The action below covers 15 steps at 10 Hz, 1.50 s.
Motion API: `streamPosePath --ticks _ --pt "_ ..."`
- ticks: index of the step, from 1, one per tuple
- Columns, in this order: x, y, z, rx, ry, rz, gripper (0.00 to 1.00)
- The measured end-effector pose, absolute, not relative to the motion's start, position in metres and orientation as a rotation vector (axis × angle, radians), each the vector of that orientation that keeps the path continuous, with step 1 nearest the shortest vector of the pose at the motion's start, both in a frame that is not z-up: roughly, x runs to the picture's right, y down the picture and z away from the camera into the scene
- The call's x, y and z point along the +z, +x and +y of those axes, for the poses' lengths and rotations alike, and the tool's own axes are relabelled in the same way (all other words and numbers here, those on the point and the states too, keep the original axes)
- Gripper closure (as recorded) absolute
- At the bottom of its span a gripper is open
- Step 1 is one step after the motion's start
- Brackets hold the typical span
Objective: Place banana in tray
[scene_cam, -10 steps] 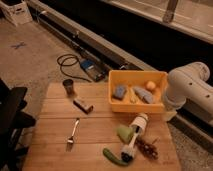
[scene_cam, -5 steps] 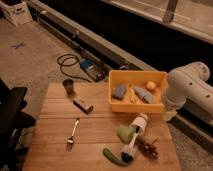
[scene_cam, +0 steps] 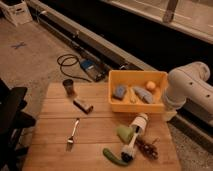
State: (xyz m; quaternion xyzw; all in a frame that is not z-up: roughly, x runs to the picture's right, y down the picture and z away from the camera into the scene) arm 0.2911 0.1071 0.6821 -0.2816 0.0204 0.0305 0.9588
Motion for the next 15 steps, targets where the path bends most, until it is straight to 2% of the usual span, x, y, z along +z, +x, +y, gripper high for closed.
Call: streamPosePath --ticks 3,7,12,15 --pt "0.685 0.290 0.091 0.068 -0.562 0.026 0.35" --pt "0.686 0.290 0.031 0.082 -0.502 -0.012 0.35" --pt "0.727 0.277 -0.045 0.212 -0.423 -0.045 0.35" --pt "0.745 0.251 -0.053 0.293 -0.352 -0.086 0.35"
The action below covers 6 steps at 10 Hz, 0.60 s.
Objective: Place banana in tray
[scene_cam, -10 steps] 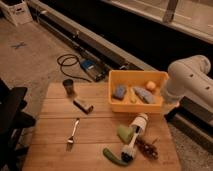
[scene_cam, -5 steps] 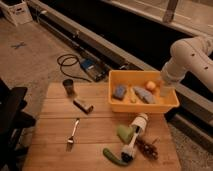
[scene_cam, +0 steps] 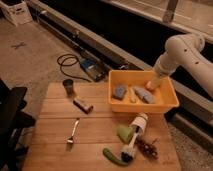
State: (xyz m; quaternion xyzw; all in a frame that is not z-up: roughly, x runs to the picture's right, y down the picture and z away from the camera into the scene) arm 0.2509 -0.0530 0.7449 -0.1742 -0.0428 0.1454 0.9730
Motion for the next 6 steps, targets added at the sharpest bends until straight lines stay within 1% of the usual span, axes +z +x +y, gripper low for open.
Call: streamPosePath --ticks 3,6 --pt "0.759 0.222 -0.049 0.287 -0.340 -0.104 0.35" --pt "0.759 0.224 -0.049 0.287 -0.340 -0.102 0.35"
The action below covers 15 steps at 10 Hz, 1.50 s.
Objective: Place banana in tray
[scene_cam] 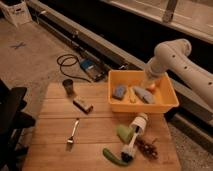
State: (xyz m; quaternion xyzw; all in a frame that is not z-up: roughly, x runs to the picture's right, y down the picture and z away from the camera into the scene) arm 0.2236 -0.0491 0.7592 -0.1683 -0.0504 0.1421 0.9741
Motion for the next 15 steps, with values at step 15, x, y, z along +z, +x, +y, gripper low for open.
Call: streamPosePath --ticks 15 --pt "0.863 0.178 -0.020 0.350 -0.502 -0.270 0.35"
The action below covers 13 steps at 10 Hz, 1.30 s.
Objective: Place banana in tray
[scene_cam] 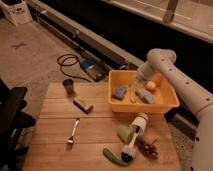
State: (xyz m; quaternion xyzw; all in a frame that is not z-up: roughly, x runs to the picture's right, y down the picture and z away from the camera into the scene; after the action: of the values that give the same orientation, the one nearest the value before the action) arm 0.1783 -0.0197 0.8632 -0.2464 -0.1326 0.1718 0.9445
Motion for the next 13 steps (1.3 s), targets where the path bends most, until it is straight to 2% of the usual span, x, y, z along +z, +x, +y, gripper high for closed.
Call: streamPosePath --ticks 6,13 --pt "0.906 0.175 0.032 0.343 -0.656 -0.234 0.35" --pt "0.907 0.179 0.038 0.351 -0.666 -0.225 0.35"
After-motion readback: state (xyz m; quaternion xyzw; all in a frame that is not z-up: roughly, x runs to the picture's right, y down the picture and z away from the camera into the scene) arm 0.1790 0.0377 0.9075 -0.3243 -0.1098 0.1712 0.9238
